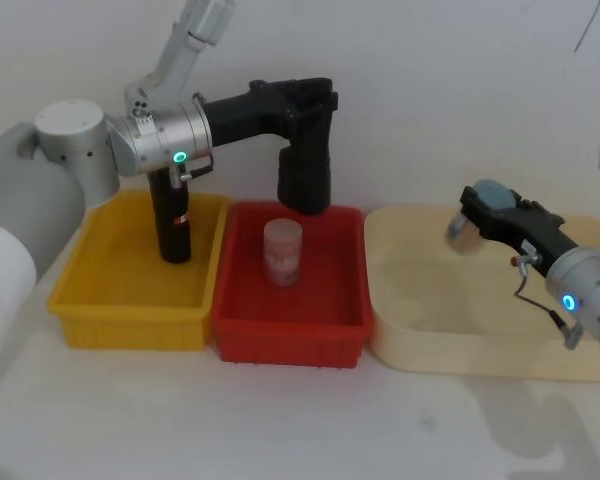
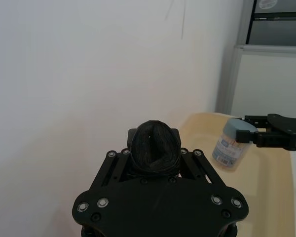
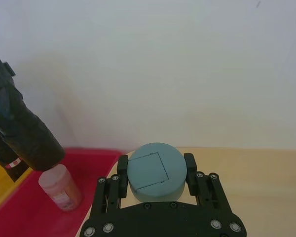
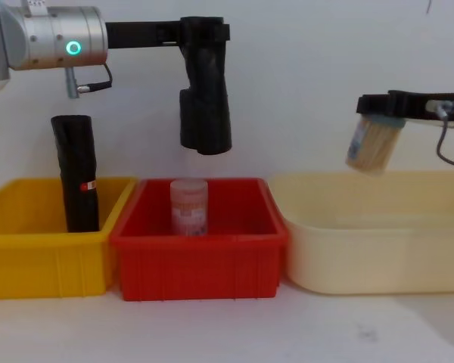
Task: Pick up the garbage bag with the one hand and transfer it to the other hand.
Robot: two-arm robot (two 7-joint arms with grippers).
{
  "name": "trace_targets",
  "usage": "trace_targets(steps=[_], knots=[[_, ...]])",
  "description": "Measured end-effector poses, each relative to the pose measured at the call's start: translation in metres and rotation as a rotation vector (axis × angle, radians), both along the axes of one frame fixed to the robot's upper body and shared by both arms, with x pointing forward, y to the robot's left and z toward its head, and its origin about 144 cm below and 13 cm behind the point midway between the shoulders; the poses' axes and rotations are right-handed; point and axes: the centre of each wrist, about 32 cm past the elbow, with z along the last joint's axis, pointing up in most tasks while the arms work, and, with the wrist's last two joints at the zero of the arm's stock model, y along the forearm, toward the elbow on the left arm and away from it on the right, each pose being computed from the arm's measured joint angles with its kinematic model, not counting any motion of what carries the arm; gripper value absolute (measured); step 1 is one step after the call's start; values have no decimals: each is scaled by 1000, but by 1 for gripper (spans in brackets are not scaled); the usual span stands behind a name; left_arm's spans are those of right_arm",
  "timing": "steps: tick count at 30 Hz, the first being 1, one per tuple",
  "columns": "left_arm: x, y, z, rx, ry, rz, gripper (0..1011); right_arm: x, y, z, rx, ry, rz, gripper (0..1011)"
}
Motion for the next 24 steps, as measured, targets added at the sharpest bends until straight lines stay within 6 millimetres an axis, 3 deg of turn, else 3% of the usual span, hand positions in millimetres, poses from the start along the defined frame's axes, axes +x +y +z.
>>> trace_targets(steps=[6, 18, 24], knots=[[5, -7, 1, 5, 1, -23, 339, -1, -10, 3, 17, -13, 2, 667], [8, -13, 3, 11, -2, -45, 339, -3, -20, 5, 33, -27, 5, 997], [8, -14, 3, 13, -1, -49, 339, -4, -20, 5, 34, -29, 11, 1000]])
